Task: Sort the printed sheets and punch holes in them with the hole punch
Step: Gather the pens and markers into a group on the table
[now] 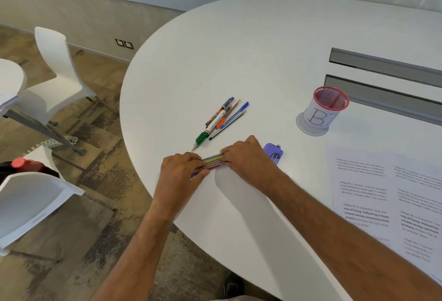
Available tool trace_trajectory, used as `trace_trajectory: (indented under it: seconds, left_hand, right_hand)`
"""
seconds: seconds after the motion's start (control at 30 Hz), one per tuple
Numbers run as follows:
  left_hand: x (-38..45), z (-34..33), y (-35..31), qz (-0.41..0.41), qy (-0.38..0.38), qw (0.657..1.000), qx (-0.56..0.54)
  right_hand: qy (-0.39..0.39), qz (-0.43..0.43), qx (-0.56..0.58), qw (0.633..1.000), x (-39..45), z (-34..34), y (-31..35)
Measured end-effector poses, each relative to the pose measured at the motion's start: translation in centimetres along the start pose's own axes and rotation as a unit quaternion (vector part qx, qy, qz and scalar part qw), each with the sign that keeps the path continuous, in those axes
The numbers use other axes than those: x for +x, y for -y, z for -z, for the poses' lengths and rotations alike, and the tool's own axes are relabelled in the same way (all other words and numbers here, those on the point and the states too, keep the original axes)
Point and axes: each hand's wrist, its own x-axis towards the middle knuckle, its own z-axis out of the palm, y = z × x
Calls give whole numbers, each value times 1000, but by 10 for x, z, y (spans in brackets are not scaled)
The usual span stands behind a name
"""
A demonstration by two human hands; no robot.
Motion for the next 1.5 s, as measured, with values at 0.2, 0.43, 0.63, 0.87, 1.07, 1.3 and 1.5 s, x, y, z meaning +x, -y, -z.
trace_trajectory:
  seconds: [0.2,0.43,0.63,0.87,1.07,1.3,1.5]
  left_hand:
    - [18,-10,-21,12,-18,999,26]
    - [49,-29,-39,-25,-25,997,63]
    - [76,-35,-48,-29,-9,993,111]
    - [103,-38,-55,2,-1,993,119]
    - [129,-59,-61,16,122,986,113]
    - [143,-78,-55,30,175,969,175]
    - [147,-74,-48,31,172,967,188]
  right_hand:
    - [13,-18,-25,999,17,3,-24]
    - [21,-70,-8,997,27,0,-51]
    - [-1,-129,83,988,23,-3,-65]
    - [-78,-208,224,949,-10,11,-77]
    - [-111,-230,266,930,-37,8,-81]
    - [-112,-254,306,911,-67,-4,-88]
    - [-103,-270,322,902,-85,-7,-92]
